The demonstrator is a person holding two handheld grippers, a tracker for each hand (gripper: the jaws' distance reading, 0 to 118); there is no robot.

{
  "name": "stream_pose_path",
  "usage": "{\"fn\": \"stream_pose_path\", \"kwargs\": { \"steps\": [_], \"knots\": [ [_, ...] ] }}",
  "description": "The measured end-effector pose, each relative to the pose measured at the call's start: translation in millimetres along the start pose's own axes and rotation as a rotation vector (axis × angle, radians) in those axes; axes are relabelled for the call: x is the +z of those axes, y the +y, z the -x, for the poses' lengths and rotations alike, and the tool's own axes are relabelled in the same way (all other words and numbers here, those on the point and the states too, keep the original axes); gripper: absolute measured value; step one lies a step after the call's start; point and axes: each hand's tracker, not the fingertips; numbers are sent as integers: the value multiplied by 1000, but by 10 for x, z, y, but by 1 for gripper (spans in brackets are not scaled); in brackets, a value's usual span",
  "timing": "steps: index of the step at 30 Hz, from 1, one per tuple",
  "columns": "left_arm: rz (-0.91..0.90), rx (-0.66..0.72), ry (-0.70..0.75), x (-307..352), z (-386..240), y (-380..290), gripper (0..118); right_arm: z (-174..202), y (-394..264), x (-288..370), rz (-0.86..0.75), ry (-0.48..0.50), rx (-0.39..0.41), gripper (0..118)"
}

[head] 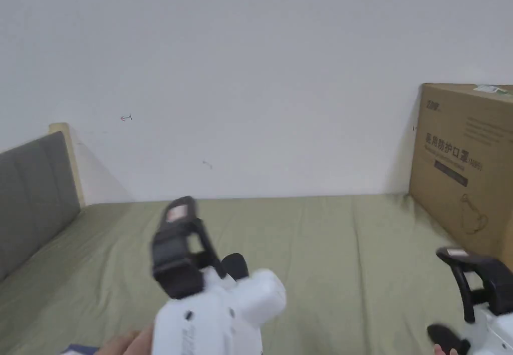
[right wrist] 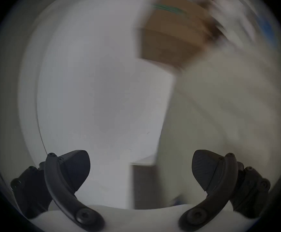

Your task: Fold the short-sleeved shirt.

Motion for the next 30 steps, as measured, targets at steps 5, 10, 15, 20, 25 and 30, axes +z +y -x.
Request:
{"fn": "stream_pose_path", "kwargs": {
  "steps": [5, 10, 15, 20, 25, 30],
  "knots": [
    [-40, 196, -102, 110, 233, -4, 118, -383, 203, -17, 41, -58, -262, 118],
    [262, 941, -232, -254, 820, -333, 118, 405, -93, 27, -168, -32, 470, 118],
    [474, 1624, -389, -437, 745, -922, 118, 858, -935, 0, -408, -123, 1622, 118],
    [440, 1581, -334, -351, 601, -972, 118, 736, -1151, -102, -454, -201, 1842, 118],
    [461, 1507, -325, -310, 501, -899, 118, 618, -1120, -220, -320, -232, 1849, 118],
    [450, 1437, -376, -321, 436, -854, 117, 566, -1116, -162, -303, -175, 1870, 118]
  ]
}}
